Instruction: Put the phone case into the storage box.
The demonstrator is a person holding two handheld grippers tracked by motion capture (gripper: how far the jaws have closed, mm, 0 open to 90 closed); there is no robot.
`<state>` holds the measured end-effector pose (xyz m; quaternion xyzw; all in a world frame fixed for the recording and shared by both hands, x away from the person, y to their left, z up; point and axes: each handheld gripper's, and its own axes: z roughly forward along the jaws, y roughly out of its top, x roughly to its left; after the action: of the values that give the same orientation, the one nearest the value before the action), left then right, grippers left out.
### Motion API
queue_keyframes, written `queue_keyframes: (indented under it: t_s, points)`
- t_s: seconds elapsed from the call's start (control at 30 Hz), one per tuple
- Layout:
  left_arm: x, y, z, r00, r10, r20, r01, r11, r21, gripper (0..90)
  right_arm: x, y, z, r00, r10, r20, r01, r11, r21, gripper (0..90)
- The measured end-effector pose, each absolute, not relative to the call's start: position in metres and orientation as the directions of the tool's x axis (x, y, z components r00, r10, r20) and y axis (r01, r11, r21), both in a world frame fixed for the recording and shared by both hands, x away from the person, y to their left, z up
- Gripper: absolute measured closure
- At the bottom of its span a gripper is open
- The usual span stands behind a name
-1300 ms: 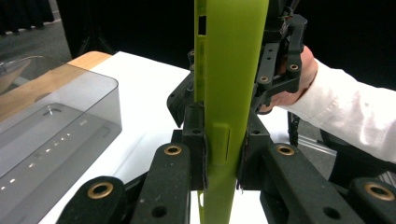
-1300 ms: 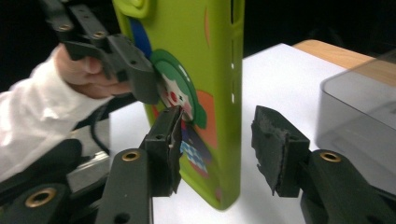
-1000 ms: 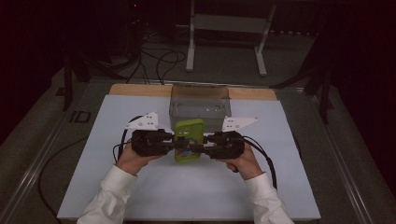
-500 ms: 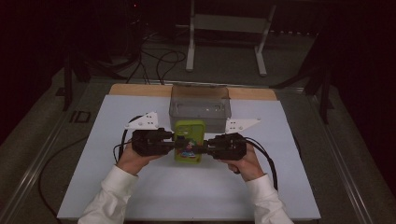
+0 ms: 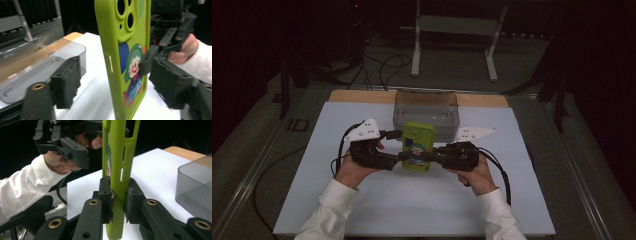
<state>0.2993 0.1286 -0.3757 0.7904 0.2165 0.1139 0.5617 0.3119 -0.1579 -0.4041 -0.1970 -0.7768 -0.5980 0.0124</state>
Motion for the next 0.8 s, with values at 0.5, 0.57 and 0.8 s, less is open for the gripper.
queue_keyframes:
  t_s: [0.5, 0.57, 0.8]
  points:
    - [0.295, 0.138, -0.378, 0.788, 0.616, 0.016, 0.214, -0.298, 0.930, 2.0, 0.307, -0.155, -0.394, -0.890, 0.412, 0.195, 0.309, 0.232, 0.923, 77.9]
    - [0.294, 0.140, -0.379, 0.772, 0.635, 0.033, 0.207, -0.300, 0.931, 0.9, 0.307, -0.155, -0.393, -0.884, 0.423, 0.201, 0.320, 0.232, 0.919, 77.9]
    - [0.292, 0.149, -0.383, 0.711, 0.702, 0.047, 0.206, -0.272, 0.940, 0.0, 0.308, -0.153, -0.392, -0.866, 0.447, 0.226, 0.356, 0.232, 0.905, 77.8]
